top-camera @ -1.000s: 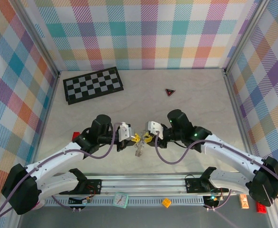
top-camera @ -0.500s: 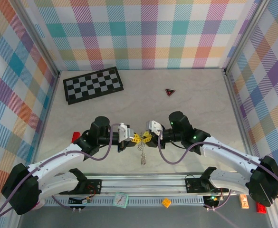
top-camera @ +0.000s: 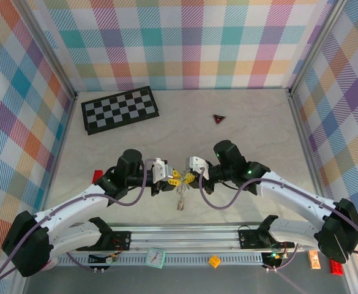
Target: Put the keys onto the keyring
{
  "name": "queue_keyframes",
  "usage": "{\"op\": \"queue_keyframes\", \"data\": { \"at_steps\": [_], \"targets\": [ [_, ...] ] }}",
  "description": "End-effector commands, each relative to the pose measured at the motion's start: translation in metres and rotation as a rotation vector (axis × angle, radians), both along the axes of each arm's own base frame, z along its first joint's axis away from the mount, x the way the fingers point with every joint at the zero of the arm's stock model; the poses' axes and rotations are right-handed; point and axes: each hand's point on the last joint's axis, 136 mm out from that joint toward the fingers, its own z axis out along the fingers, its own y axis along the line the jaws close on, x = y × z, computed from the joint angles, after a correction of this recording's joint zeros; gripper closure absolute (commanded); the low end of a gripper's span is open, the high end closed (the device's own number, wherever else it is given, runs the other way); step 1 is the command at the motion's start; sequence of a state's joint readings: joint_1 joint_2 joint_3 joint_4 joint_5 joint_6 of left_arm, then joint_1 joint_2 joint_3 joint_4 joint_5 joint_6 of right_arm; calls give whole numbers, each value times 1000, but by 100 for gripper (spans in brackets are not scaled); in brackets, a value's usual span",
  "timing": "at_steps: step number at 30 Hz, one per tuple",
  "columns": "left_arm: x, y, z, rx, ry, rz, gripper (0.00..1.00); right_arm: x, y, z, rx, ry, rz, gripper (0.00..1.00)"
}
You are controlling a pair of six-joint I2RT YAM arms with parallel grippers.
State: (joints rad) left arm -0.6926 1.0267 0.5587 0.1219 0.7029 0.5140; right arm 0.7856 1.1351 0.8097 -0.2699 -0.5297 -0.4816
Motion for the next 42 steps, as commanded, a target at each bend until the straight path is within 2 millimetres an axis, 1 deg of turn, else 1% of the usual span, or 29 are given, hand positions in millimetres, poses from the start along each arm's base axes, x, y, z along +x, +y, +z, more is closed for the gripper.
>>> {"op": "queue_keyframes", "data": {
  "at_steps": [1,7,11,13,19,21,23,24,25,27,28,29,31,33,35,40,42],
  "targets": [
    [-3,-2,9,17,-34,-24,80,-3,-3,6,-63,-36,46,100],
    [-3,-3,10,32,-33,-38,81,-3,2,4,-137,-58,70,100],
    [-3,-4,10,46,-31,-45,82,-4,9,7,-142,-74,92,100],
    [-4,-4,8,55,-23,-51,84,-5,12,8,-144,-80,102,100],
    [-5,-4,3,76,-11,-62,86,-7,21,16,-113,-79,118,100],
    [-6,-3,4,74,-16,-66,89,-9,22,17,-108,-70,121,100],
    [-6,-3,7,67,-25,-67,98,-10,21,16,-111,-63,119,100],
    [-7,-3,8,64,-31,-66,100,-10,21,17,-107,-58,111,100],
    [-7,-3,9,61,-35,-65,100,-10,20,16,-100,-55,100,99],
    [-7,-2,10,51,-43,-60,100,-9,16,17,-76,-50,67,84],
    [-7,-2,10,43,-45,-58,100,-7,12,17,-62,-42,43,79],
    [-8,-2,10,36,-46,-58,100,-6,9,16,-52,-32,27,75],
    [-7,-3,11,21,-47,-53,100,-4,2,11,-37,4,-9,71],
    [-7,-3,11,8,-47,-49,100,-3,-3,4,-44,25,-35,68],
    [-7,-3,11,5,-47,-48,100,-4,-4,-1,-49,42,-48,67],
    [-8,-3,10,5,-47,-49,100,0,-2,-3,-47,44,-60,67],
    [-8,-3,10,5,-48,-52,100,2,-1,-3,-47,38,-63,69]
  ]
}}
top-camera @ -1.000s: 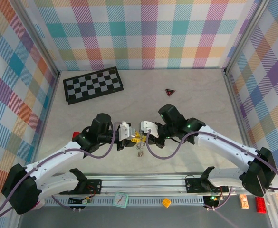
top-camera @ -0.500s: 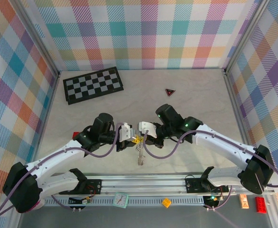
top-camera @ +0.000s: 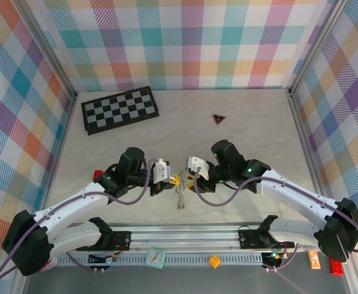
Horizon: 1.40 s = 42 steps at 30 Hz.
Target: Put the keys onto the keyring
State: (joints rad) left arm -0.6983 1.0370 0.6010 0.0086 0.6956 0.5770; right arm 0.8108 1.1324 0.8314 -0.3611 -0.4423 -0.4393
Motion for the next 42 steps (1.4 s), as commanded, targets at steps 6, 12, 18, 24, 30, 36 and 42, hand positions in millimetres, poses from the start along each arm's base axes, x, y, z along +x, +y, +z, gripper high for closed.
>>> {"op": "queue_keyframes", "data": {
  "at_steps": [6,12,18,24,30,36,42],
  "targets": [
    [-6,-4,17,-61,-52,-35,100,3,10,8,47,1,15,75],
    [-6,-4,18,-62,-55,-34,100,3,10,6,45,3,17,85],
    [-5,-5,18,-63,-56,-36,100,-1,10,7,49,10,40,97],
    [-6,-4,20,-68,-62,-36,100,0,8,1,30,1,31,100],
    [-6,-5,23,-87,-81,-41,100,3,4,-21,-47,27,28,100],
    [-7,-4,25,-101,-90,-41,100,2,7,-9,5,10,36,100],
    [-7,-5,22,-108,-77,-36,100,-2,7,3,89,-36,44,83]
  ]
}}
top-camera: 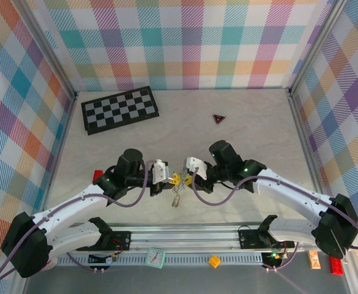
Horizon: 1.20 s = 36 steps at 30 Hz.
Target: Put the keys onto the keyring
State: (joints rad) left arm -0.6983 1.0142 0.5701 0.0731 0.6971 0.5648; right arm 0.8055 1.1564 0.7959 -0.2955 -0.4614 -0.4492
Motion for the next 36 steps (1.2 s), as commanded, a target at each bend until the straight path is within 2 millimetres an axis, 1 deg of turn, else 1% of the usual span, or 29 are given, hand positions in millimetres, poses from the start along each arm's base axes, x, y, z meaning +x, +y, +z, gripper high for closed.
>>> {"op": "queue_keyframes", "data": {
  "at_steps": [1,6,13,24,28,33,36],
  "targets": [
    [-7,-5,17,-75,-42,-37,100,-5,3,15,92,-33,31,83],
    [-6,-7,18,-117,-20,-27,100,-6,8,15,137,-17,32,82],
    [-5,-9,19,-138,-12,-29,100,-4,10,13,152,-16,24,82],
    [-7,-9,18,-140,-2,-38,100,-5,11,19,180,-19,25,83],
    [-8,-9,18,-140,-2,-38,100,-5,12,21,186,-20,31,85],
    [-7,-8,17,-134,-5,-34,100,-7,12,21,184,-15,40,84],
    [-7,-8,16,-130,0,-34,100,-6,13,24,191,-19,40,86]
  ]
}}
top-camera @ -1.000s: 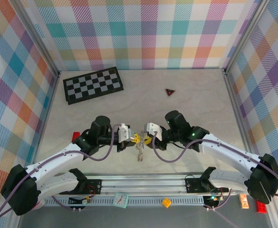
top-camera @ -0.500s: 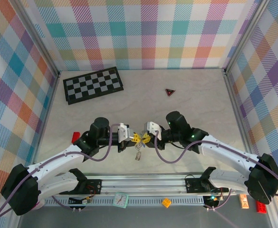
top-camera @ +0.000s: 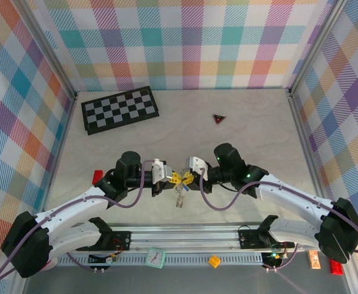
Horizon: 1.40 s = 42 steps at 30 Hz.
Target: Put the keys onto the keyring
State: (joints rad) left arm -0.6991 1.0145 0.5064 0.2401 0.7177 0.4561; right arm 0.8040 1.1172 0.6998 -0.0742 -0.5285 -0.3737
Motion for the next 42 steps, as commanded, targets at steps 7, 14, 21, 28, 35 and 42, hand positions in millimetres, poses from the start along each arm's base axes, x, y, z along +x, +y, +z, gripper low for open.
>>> {"op": "queue_keyframes", "data": {
  "at_steps": [7,14,21,28,35,42],
  "targets": [
    [-4,-2,9,-4,-48,-24,92,-5,2,9,-6,-4,54,100],
    [2,4,5,85,-62,2,78,-4,-8,1,-164,-17,68,100],
    [2,2,9,110,-62,-13,78,-1,-9,10,-238,-60,93,100],
    [3,0,12,108,-56,-25,81,-1,5,13,-264,-99,120,100],
    [1,0,9,129,-51,-34,98,-2,11,24,-236,-116,126,100],
    [0,1,13,86,-58,-21,100,2,-2,20,-160,-37,23,73]
  ]
}}
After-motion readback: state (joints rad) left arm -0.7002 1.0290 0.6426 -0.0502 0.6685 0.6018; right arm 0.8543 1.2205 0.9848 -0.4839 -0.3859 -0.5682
